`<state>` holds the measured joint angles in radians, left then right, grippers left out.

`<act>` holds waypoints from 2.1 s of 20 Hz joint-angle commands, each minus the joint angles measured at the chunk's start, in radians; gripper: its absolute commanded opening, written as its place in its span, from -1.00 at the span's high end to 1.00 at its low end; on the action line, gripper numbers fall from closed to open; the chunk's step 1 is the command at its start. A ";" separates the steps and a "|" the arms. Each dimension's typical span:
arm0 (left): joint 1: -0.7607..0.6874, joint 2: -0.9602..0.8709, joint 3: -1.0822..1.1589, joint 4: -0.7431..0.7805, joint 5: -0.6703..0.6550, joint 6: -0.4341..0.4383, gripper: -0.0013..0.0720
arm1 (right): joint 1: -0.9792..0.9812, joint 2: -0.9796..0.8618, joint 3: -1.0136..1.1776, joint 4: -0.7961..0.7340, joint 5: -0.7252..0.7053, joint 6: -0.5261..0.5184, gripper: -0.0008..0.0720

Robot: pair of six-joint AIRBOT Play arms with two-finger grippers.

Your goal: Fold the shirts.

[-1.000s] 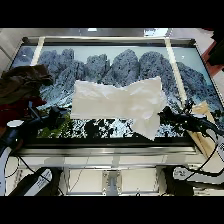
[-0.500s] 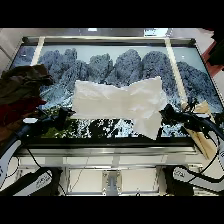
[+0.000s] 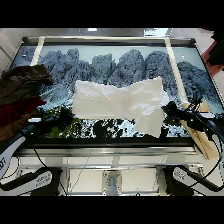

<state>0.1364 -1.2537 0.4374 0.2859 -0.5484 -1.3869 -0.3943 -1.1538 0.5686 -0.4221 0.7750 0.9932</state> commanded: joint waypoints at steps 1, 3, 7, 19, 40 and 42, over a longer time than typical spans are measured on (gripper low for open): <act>-0.001 -0.010 0.002 -0.135 0.004 0.113 0.94 | 0.000 0.024 0.001 0.001 0.005 0.000 0.88; 0.000 -0.010 0.009 -0.322 -0.010 0.273 0.94 | 0.000 0.030 0.001 0.001 0.031 -0.009 0.88; 0.068 0.006 0.174 -0.835 -0.471 0.777 0.95 | -0.008 0.158 0.078 -0.109 0.209 -0.023 0.88; 0.414 0.623 0.971 -0.163 -0.434 0.481 0.96 | -0.448 0.732 0.911 -0.210 0.237 0.084 0.90; -0.280 -0.389 1.194 1.437 -0.310 -0.401 0.96 | 0.219 -0.348 0.800 -0.508 0.027 0.222 0.89; -0.278 -0.480 1.194 1.447 -0.294 -0.476 0.96 | 0.219 -0.415 0.800 -0.486 -0.043 0.221 0.89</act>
<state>-0.0948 -1.5826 1.6302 1.5982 -0.9508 -1.6943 -0.1989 -1.4578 1.3819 -0.8749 0.9020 1.1866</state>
